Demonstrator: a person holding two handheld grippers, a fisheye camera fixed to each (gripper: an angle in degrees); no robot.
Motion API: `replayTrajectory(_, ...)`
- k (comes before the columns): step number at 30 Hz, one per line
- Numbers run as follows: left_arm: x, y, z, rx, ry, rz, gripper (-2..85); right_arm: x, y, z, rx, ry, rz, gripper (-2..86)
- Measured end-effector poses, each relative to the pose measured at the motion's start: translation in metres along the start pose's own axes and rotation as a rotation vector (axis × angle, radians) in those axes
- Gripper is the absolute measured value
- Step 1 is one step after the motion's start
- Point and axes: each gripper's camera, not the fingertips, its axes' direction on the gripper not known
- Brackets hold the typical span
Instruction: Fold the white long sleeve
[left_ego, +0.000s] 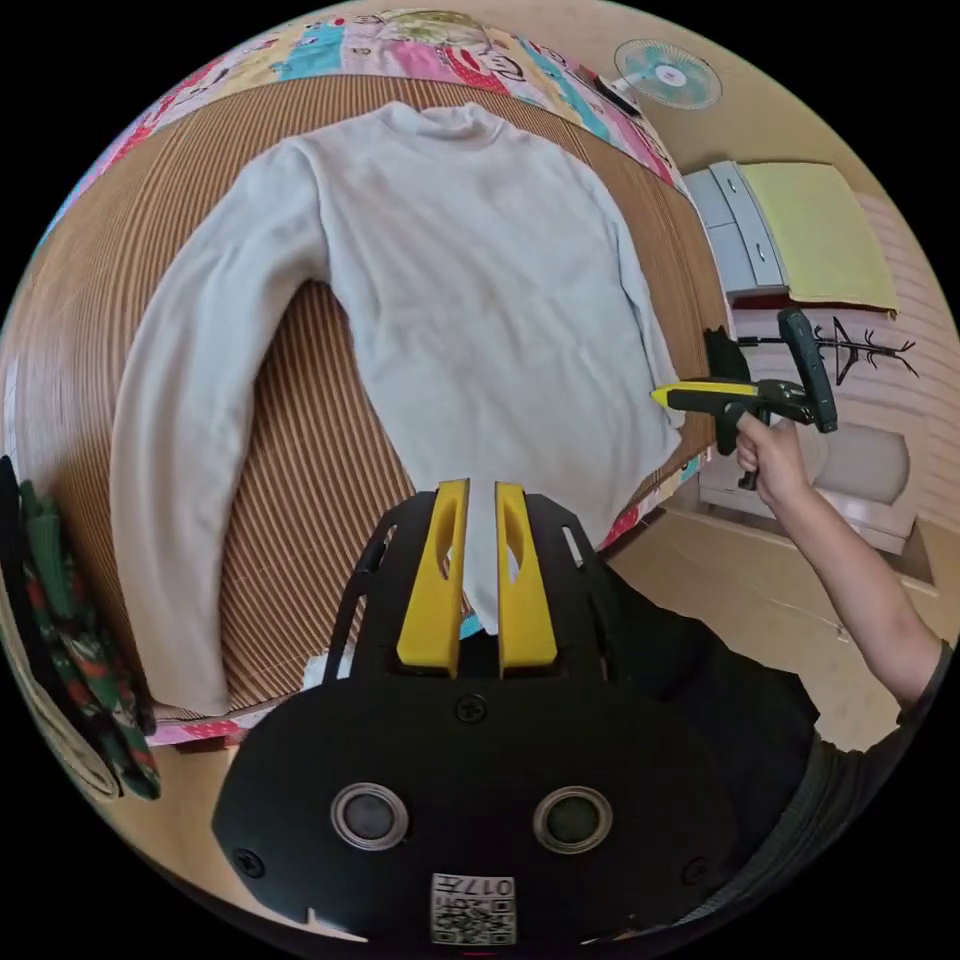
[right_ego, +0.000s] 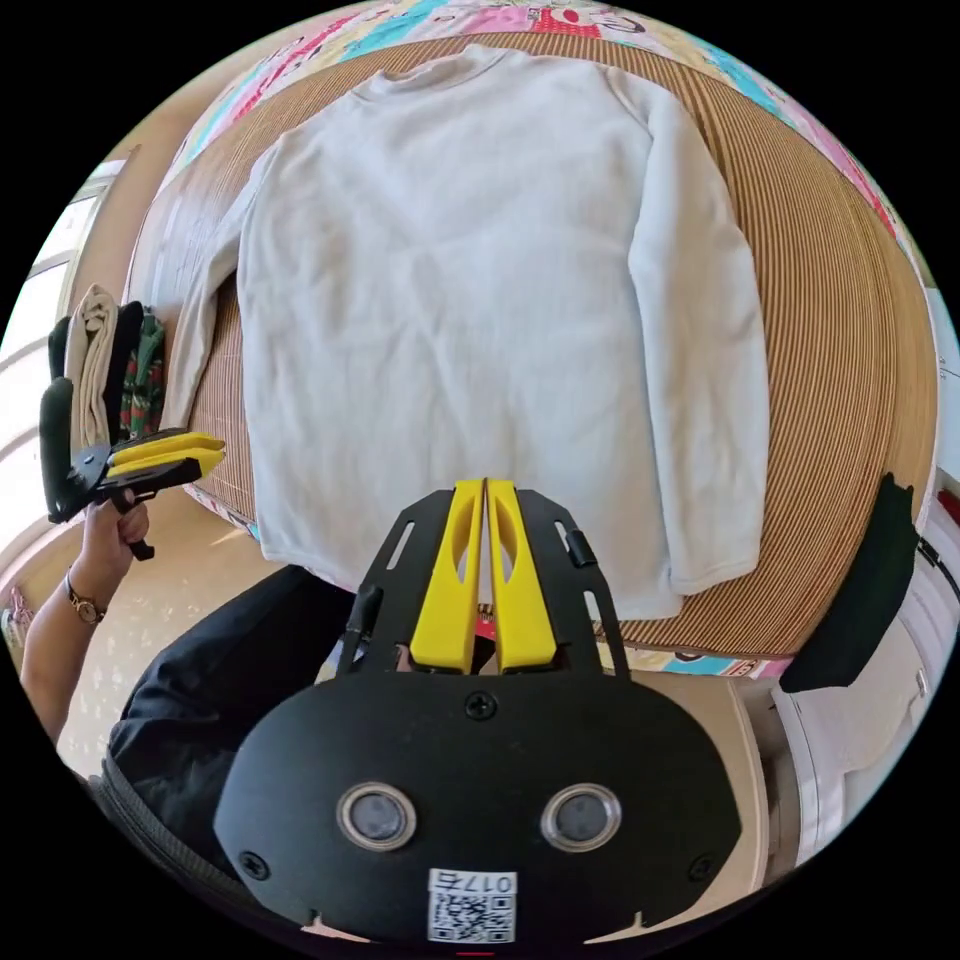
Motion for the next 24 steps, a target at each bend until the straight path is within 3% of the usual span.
replayTrajectory(4, -0.003, 0.02, 0.053, -0.154, -0.003, -0.015, 1.8, 0.022, 0.011, 0.026, -0.142, 0.024, -0.005, 0.6)
replayTrajectory(6, 0.003, 0.043, 0.082, -0.309, -0.105, 0.085, -0.3, 0.033, 0.024, 0.01, -0.07, 0.012, 0.076, 0.6)
replayTrajectory(9, 0.013, 0.081, 0.076, -0.289, -0.258, 0.22, -0.8, 0.061, 0.036, -0.003, -0.142, -0.148, 0.179, 1.0)
replayTrajectory(12, -0.006, 0.104, 0.069, -0.375, -0.292, 0.164, -1.0, 0.123, 0.064, -0.033, -0.045, -0.45, 0.436, 1.7)
replayTrajectory(14, -0.027, 0.118, 0.053, -0.357, -0.209, 0.076, -1.0, 0.192, 0.112, -0.056, 0.286, -0.895, 0.751, 3.5)
replayTrajectory(17, -0.064, 0.142, 0.023, -0.297, -0.078, -0.077, -1.0, 0.253, 0.155, -0.043, 0.508, -1.329, 1.081, 8.3)
replayTrajectory(21, -0.099, 0.173, -0.019, -0.186, 0.023, -0.203, -1.0, 0.308, 0.163, -0.035, 0.571, -1.537, 1.233, 11.1)
replayTrajectory(24, -0.12, 0.193, -0.041, -0.103, 0.118, -0.287, -0.9, 0.348, 0.156, -0.036, 0.495, -1.564, 1.276, 6.4)
